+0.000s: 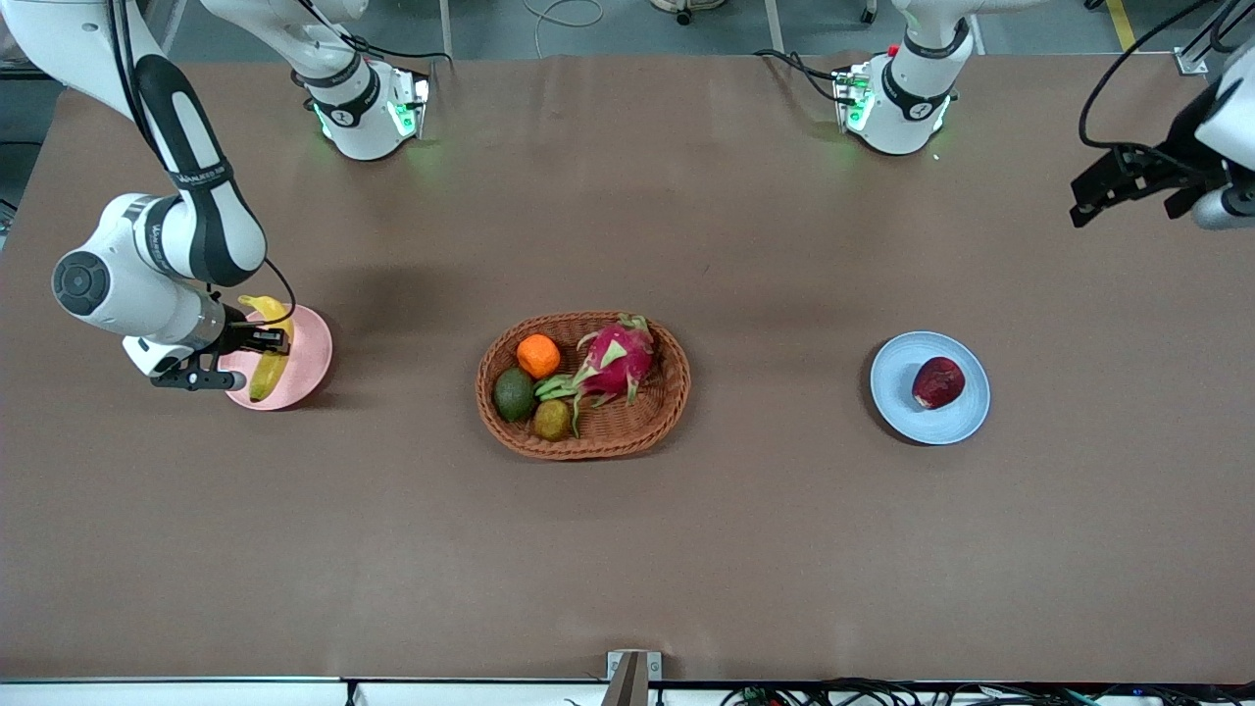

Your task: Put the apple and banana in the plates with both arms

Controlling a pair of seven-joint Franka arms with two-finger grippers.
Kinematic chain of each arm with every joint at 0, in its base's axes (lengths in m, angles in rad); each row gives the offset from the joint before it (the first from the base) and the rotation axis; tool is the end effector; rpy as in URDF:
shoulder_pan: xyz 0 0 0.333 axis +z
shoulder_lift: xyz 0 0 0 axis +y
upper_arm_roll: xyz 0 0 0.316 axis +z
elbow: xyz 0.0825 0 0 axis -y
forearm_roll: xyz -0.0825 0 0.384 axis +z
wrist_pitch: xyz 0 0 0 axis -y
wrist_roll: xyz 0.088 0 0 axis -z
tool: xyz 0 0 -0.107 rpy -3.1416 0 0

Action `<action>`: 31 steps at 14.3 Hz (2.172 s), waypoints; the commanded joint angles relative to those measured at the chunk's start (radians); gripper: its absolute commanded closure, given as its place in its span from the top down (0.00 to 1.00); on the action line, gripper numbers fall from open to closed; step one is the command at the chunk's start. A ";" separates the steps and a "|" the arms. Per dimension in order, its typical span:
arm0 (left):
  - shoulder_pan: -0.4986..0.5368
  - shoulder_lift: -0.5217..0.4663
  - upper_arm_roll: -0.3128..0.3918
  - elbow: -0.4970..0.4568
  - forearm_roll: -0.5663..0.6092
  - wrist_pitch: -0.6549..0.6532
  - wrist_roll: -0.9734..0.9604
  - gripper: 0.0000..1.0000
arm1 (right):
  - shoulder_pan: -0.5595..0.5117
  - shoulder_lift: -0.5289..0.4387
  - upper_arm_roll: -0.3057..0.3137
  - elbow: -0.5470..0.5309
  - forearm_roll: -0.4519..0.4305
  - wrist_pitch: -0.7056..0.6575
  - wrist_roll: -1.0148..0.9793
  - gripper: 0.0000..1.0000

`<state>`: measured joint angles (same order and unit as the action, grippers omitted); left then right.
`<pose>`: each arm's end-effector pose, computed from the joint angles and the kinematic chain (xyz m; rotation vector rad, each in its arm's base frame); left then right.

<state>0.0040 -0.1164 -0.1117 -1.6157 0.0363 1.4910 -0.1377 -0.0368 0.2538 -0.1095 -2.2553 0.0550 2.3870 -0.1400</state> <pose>0.5068 -0.0545 0.6582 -3.0913 -0.0518 0.0045 0.5215 -0.0770 0.2411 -3.1107 0.0728 0.1834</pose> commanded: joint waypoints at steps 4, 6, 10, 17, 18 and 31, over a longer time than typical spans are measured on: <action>-0.035 -0.019 0.004 -0.043 -0.015 0.011 0.001 1.00 | -0.023 0.027 0.016 -0.032 -0.015 0.066 0.002 1.00; -0.035 -0.012 0.001 -0.040 -0.018 0.014 0.001 1.00 | -0.025 0.007 0.016 -0.030 -0.015 0.034 0.007 1.00; -0.035 -0.011 0.001 -0.036 -0.026 0.015 0.004 1.00 | -0.054 -0.148 0.016 0.112 -0.015 -0.225 -0.003 1.00; -0.025 -0.011 0.003 -0.033 -0.027 0.023 0.004 1.00 | -0.064 -0.143 0.016 0.669 -0.017 -0.724 0.094 1.00; -0.024 -0.011 0.004 -0.033 -0.027 0.023 0.006 1.00 | -0.064 -0.145 0.016 0.703 -0.017 -0.726 0.120 1.00; -0.013 -0.012 0.012 -0.043 -0.033 0.035 0.015 1.00 | 0.046 -0.143 0.013 0.824 -0.104 -0.718 0.119 1.00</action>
<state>-0.0163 -0.1223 -0.0997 -1.6520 0.0226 1.5185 -0.1387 -0.0309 0.1029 -0.0916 -1.4526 0.0020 1.6761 -0.0400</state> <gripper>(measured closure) 0.000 0.000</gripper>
